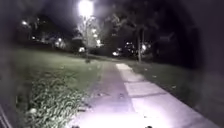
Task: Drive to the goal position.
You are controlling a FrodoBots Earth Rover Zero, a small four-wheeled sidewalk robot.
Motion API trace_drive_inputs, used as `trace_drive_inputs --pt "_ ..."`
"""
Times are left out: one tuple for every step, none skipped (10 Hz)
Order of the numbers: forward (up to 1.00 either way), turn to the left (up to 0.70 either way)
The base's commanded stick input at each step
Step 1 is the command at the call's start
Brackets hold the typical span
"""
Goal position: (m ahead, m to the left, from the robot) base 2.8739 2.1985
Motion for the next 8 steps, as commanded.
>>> trace_drive_inputs --pt "0.7 0.0" --pt "0.7 0.0" --pt "0.7 0.0" --pt "0.7 0.0" --pt "0.7 0.0" --pt "0.7 0.0" --pt "0.7 0.0" --pt "0.7 0.0"
